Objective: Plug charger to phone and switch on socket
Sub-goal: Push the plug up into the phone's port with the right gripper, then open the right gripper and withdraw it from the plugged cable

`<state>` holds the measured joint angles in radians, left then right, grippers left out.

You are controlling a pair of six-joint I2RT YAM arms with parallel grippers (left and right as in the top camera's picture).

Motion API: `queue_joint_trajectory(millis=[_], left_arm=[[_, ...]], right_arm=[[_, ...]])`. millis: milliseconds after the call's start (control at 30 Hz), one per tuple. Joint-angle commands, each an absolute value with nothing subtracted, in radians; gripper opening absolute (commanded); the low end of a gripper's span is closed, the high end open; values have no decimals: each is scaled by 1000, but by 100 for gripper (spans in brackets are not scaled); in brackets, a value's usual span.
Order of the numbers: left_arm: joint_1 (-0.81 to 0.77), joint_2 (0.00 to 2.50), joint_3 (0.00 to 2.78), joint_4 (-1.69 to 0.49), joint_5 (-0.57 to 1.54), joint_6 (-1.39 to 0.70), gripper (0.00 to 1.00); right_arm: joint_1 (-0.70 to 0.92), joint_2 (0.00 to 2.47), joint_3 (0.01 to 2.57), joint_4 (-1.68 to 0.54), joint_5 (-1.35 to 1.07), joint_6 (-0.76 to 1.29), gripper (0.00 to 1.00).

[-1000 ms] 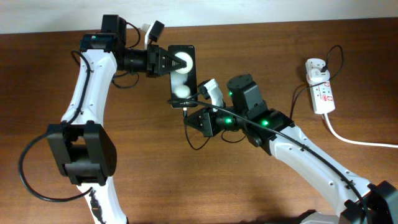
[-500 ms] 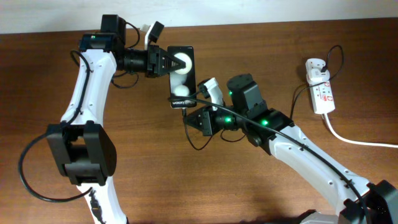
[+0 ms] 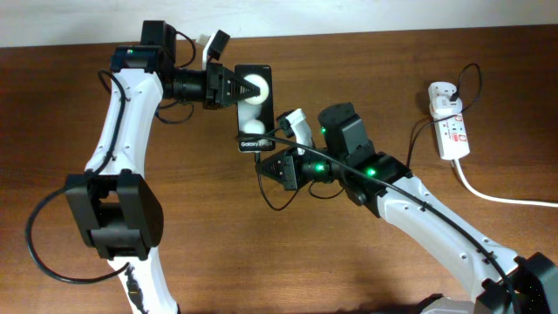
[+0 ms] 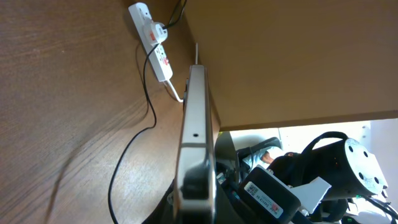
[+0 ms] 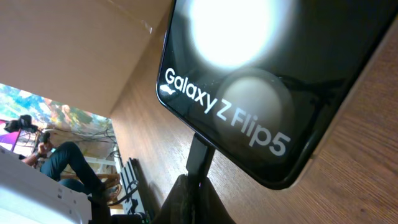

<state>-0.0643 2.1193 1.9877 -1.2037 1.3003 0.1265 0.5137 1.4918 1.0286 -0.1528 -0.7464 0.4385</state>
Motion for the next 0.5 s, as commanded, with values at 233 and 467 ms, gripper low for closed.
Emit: queue_joint_trajectory(millis=[233, 467], left_arm=[[-89, 2116, 1983, -1251, 1267, 144, 0], [-89, 2116, 1983, -1251, 1268, 144, 0]], right_arm=[[476, 1474, 1065, -73, -657, 436, 4], [476, 1474, 1065, -73, -657, 436, 4]])
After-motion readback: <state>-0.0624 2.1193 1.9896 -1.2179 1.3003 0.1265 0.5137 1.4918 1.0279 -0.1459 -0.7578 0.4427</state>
